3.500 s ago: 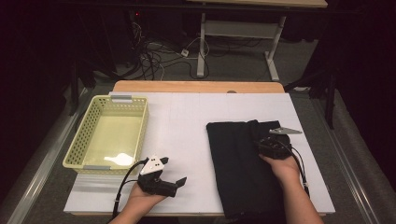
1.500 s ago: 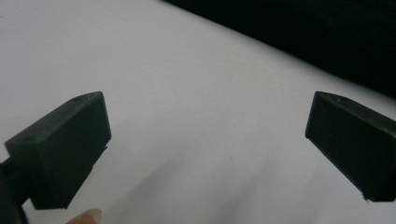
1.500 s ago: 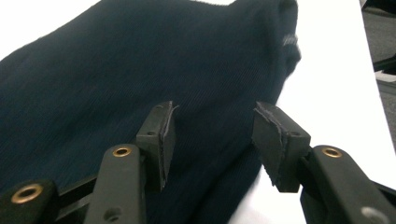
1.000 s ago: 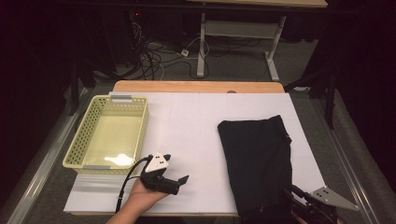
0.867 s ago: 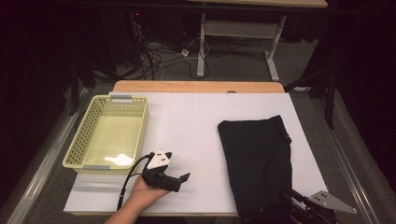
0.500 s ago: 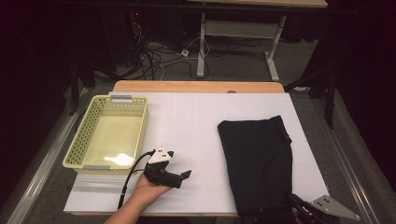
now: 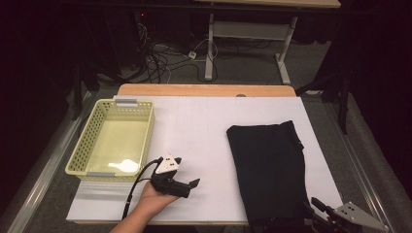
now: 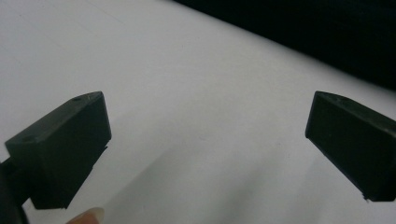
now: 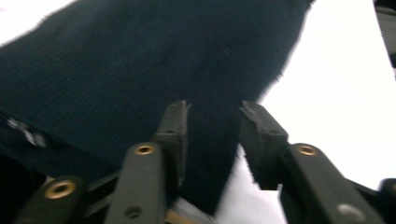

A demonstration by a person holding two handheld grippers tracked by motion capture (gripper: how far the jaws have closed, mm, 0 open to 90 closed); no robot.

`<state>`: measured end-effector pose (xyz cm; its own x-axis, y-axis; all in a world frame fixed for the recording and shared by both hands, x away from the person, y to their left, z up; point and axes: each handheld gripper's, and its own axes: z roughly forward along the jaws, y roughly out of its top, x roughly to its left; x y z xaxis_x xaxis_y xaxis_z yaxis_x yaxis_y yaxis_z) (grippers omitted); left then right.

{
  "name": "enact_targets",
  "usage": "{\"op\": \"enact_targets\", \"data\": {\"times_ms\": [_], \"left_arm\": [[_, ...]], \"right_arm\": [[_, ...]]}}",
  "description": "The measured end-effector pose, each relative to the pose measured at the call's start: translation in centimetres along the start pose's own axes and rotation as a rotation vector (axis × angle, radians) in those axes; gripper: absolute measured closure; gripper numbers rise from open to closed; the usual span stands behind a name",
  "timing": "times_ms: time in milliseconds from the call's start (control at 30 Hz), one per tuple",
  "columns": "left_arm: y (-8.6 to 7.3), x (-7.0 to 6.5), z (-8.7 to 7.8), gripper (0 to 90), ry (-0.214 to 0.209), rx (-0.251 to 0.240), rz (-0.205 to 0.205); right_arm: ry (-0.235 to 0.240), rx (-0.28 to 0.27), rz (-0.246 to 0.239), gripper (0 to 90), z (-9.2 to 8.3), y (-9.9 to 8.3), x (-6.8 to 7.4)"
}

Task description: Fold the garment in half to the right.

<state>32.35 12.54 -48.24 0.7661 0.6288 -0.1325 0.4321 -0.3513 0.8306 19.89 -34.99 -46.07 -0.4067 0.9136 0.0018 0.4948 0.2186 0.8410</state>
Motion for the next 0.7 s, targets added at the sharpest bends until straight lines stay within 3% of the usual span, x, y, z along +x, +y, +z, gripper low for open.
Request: {"op": "enact_targets", "data": {"times_ms": [133,333,500,600,700], "left_arm": [[0.0,0.2,-0.1,0.0,0.005,-0.001,-0.030],[0.1,0.0,-0.5,0.0,0.061,0.009,-0.030],[-0.3,0.2,-0.9,0.0,0.074,0.009,-0.025],[-0.6,0.4,-0.9,0.0,0.041,-0.004,-0.047],[-0.7,0.2,-1.0,0.0,0.045,-0.018,-0.028]], "right_arm": [[0.022,-0.020,-0.015,49.1,0.7,0.8,0.9],[0.051,-0.023,-0.034,31.2,2.5,2.0,2.1],[0.078,-0.009,-0.042,25.9,4.2,3.2,2.3],[0.088,0.010,-0.047,23.5,5.2,3.8,2.3],[0.081,0.000,-0.060,20.3,6.0,3.8,2.7]]}}
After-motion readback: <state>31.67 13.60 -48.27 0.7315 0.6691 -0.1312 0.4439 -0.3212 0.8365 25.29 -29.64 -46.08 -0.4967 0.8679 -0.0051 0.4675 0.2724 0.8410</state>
